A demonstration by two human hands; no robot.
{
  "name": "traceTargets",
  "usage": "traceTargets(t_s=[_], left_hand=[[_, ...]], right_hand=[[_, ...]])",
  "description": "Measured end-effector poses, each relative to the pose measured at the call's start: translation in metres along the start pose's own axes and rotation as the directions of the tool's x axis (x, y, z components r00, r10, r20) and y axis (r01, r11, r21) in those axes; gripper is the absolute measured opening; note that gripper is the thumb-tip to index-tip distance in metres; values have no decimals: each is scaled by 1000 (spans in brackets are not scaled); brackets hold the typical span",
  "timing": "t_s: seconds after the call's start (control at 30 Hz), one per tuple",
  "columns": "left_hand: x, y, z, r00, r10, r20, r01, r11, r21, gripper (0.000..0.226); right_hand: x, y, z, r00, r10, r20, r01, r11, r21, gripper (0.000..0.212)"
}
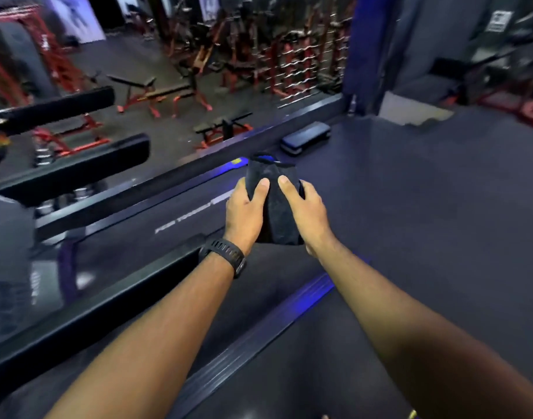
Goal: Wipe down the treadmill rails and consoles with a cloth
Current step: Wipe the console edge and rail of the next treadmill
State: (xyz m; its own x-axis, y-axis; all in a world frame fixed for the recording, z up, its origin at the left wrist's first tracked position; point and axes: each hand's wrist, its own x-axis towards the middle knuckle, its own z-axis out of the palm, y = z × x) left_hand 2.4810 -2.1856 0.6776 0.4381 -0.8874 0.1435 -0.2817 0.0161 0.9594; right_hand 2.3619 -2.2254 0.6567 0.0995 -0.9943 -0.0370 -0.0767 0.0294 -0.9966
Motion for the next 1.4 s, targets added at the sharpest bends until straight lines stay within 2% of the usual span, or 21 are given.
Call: traceTargets(t_s=[0.1,0.13,0.23,0.3,0.37,0.5,0.77,0.87,1.03,1.13,1.17,1.27,1.4], left_hand=[[19,14,69,998,47,50,-46,999,-29,34],[24,20,95,995,60,80,-57,997,-43,37],[42,37,170,987,59,150,-47,995,-84,43],[54,46,206,980,46,194,-24,993,-112,40],[73,57,252,969,48,244,-27,996,-87,40],[108,70,329,947,107,303,-94,994,-57,23],[220,103,509,885,172,432,-124,983,-135,21],[270,125,575,866,185,465,-146,982,-117,17],[339,151,662,855,177,487,-125,982,-138,23],[368,158,702,856,172,488,-115,983,-144,47],[379,160,717,855,174,488,-117,983,-144,51],[409,156,757,859,197,473,-144,979,-147,39],[449,130,815,888,222,403,-169,972,-164,37]], right_hand=[[33,1,-61,995,100,-26,-100,995,2,93],[45,4,-85,993,97,-62,-95,995,27,91],[78,5,-152,988,28,-153,-16,997,81,63],[95,2,-182,973,-5,-233,21,997,68,54],[122,4,-217,952,-14,-306,39,996,75,50],[169,7,-271,913,-10,-407,40,997,66,49],[318,2,-399,844,-50,-534,104,992,70,40],[387,-9,-450,812,-84,-578,128,991,36,52],[480,-28,-510,772,-122,-624,144,989,-15,89],[531,-23,-540,767,-101,-634,132,991,2,107],[545,-23,-549,767,-90,-636,134,991,21,104],[591,-9,-575,783,-90,-615,142,989,36,72],[658,21,-600,829,-34,-558,90,993,73,99]])
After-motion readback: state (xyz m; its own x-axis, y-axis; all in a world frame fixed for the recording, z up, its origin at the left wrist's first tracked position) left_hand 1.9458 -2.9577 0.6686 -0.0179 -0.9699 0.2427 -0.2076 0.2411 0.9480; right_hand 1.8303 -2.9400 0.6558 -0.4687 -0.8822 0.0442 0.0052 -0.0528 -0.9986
